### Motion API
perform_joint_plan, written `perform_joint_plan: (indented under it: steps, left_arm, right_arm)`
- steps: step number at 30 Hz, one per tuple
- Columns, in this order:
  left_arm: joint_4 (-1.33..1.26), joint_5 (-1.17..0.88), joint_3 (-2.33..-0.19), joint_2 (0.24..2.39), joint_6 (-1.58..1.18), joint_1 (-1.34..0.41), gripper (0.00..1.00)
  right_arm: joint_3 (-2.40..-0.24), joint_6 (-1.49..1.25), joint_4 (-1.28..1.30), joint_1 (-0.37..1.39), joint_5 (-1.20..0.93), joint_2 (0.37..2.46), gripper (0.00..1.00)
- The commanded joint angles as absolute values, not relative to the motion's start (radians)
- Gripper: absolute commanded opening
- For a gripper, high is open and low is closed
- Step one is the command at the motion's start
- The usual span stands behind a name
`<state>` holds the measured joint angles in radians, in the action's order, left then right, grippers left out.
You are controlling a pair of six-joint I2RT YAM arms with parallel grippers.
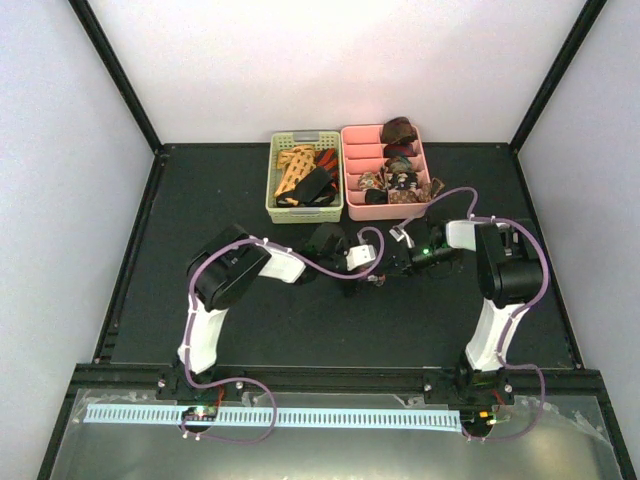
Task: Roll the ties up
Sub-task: Adjust the tie at the center of the board, then pick up the tie from the center of the board.
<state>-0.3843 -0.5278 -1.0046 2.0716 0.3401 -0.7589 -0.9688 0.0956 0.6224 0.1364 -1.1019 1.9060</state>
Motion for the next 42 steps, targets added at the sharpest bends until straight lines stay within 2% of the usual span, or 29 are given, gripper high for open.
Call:
perform_joint_plan:
  steps: [1,3,10,11,12,13,14,15,16,31,42]
  left_arm:
    - [-0.339,-0.493,-1.038,2.123,0.314,-0.765,0.99]
    - [-0.327,-0.512,-1.034,2.117,0.322,-0.765,0.95]
    - [-0.334,-0.555,-0.973,2.038,0.342,-0.765,0.44]
    - [-0.332,-0.557,-0.967,2.023,0.341,-0.765,0.41]
    - [-0.327,-0.559,-0.964,2.010,0.337,-0.766,0.47]
    - [-0.315,-0.561,-0.964,1.996,0.332,-0.766,0.60]
    - [-0.310,-0.563,-0.961,1.976,0.324,-0.765,0.79]
    - [-0.305,-0.560,-0.956,1.957,0.311,-0.765,0.95]
    - [-0.303,-0.559,-0.948,1.938,0.303,-0.764,0.98]
    - [-0.198,-0.646,-0.799,1.654,0.280,-0.606,0.99]
    - [-0.179,-0.737,-0.792,1.634,0.237,-0.529,0.99]
  right_arm:
    - [-0.965,0.137,0.664,0.142,-1.126,1.861,0.02]
    - [-0.969,0.139,0.670,0.142,-1.121,1.847,0.02]
    - [-0.985,0.128,0.677,0.141,-1.100,1.817,0.02]
    - [-0.985,0.128,0.680,0.141,-1.098,1.817,0.02]
    - [-0.986,0.130,0.683,0.142,-1.095,1.816,0.02]
    - [-0.988,0.132,0.687,0.142,-1.088,1.814,0.02]
    - [-0.993,0.135,0.692,0.140,-1.080,1.811,0.02]
    - [-0.997,0.138,0.698,0.141,-1.075,1.807,0.02]
    - [-1.003,0.140,0.705,0.141,-1.068,1.802,0.02]
    - [-1.168,0.227,0.860,0.141,-0.919,1.732,0.02]
    - [-1.361,0.201,0.942,0.141,-0.853,1.764,0.02]
